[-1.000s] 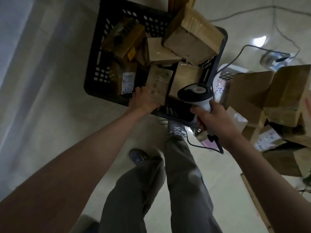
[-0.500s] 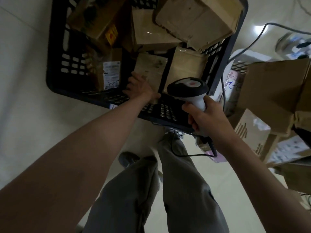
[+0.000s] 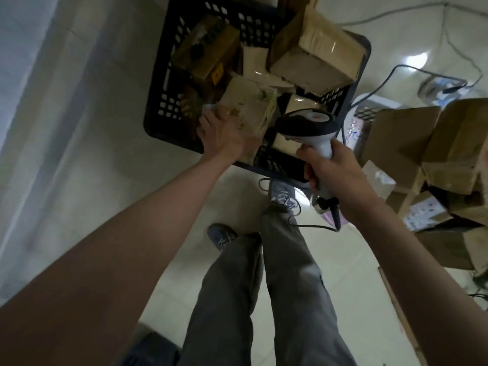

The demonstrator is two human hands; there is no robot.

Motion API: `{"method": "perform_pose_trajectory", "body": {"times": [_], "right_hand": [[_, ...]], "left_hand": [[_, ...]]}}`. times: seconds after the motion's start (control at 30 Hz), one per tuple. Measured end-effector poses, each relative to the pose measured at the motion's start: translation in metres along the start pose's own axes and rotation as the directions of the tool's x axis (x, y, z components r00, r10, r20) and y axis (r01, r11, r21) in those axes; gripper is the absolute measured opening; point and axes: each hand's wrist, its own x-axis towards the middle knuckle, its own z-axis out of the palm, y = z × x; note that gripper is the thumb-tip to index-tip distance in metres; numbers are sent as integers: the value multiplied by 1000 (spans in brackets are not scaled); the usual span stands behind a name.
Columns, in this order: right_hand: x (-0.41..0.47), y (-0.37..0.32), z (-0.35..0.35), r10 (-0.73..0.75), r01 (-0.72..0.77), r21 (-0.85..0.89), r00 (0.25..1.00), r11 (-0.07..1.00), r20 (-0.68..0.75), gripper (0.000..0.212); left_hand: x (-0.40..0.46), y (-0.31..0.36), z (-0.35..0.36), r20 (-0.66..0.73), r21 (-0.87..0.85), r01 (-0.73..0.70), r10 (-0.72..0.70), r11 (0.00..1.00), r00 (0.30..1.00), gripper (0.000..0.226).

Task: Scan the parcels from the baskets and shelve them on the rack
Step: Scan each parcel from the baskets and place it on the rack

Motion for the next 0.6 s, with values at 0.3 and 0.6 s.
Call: {"method": "perform_pose_trajectory", "body": {"times": [0.3,0.6], "right_hand": [[-140,-109,16,-49,61,-88,990,994,131,18],[-315,-240,87,-208,300,-172,887,938,412,26]], "left_hand": [[-150,-55,-149,-43,-192,35,-44,981,998,120],[-330,-171,-318,-92,-570,131,-221,811,971,111]]}}
